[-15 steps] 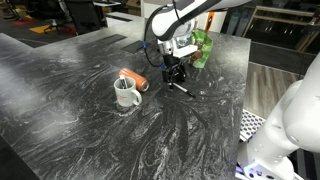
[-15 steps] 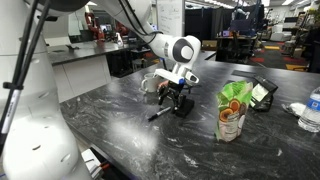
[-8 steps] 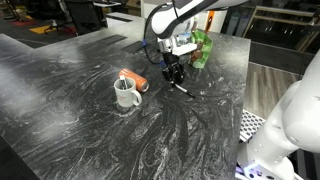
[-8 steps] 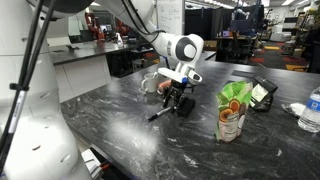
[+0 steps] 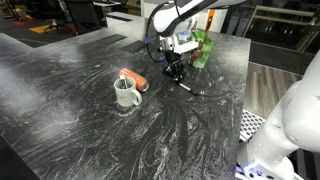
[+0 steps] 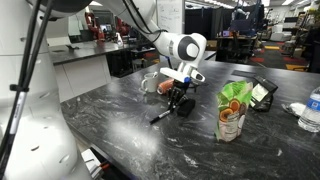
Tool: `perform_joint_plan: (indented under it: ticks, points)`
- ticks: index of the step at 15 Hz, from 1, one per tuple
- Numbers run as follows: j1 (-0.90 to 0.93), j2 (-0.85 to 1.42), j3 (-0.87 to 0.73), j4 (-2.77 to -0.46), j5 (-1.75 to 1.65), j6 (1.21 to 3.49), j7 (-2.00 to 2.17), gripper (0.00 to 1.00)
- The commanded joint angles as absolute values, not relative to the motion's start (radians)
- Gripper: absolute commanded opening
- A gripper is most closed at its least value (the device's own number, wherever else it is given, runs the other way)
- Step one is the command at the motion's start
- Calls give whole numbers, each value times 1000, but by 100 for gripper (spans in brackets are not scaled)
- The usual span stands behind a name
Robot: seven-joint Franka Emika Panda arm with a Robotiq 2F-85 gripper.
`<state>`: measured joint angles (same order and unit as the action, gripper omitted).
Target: Move the whiteboard eraser from the cup and place a marker in the cup
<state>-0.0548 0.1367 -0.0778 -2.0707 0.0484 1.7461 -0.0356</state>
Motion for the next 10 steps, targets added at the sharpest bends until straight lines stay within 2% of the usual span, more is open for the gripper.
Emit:
perform_joint_plan:
  ticks: [1, 10]
  points:
    - [-54, 163, -66, -2054, 66, 1748, -6, 2]
    - [16, 6, -4, -2096, 90, 1763, 202, 2]
